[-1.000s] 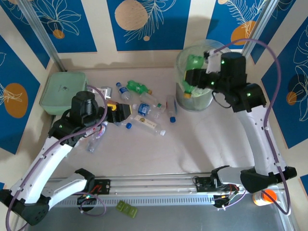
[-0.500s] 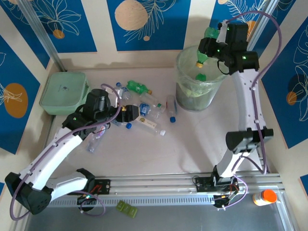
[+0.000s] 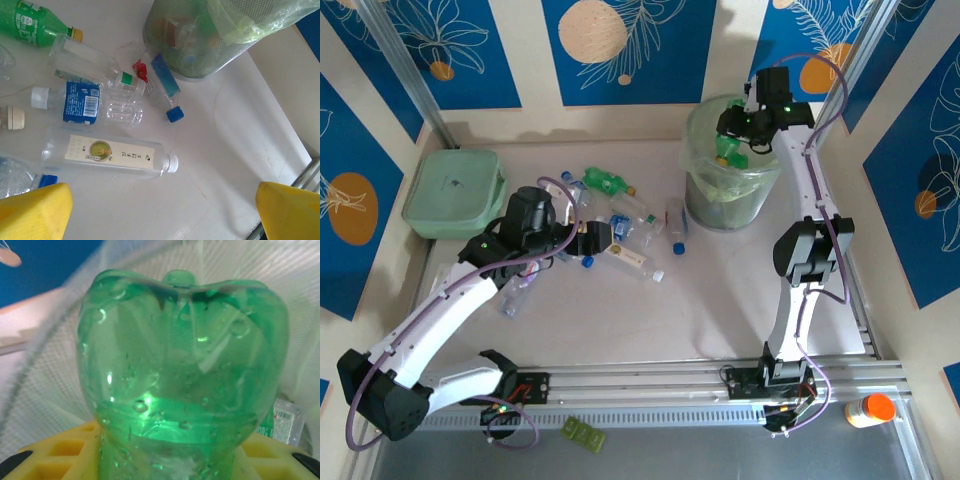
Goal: Put the plastic bottles in the bin
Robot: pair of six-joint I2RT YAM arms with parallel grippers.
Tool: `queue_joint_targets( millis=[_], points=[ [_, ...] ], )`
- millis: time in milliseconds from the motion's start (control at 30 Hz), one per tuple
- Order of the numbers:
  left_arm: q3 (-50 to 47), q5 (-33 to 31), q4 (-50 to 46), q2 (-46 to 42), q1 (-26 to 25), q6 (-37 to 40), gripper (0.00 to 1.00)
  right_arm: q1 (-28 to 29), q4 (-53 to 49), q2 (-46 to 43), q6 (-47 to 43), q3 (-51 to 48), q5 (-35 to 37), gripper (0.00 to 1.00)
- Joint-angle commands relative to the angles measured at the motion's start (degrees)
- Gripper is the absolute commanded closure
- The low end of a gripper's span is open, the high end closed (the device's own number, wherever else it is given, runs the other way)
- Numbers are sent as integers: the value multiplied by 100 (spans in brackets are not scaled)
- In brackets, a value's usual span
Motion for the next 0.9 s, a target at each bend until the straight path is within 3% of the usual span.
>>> queue_joint_targets(
  millis=[0,300,467,633,867],
  points=[
    [-25,7,98,-75,-33,140,6,17,83,38,-34,-337,-294,54],
    [-24,5,107,-62,-25,132,6,40,-477,875,-281,134,-781,52],
    [-27,-14,93,-62,-9,140,6,36,-703,1166,-308,381,-848,41],
    [-20,-33,98,-45,28,131,6,38,-752,998,-360,502,-620,28],
    [-15,-146,63,-89,133,98,5,31,-635,469,-307,568,-297,24]
  ],
)
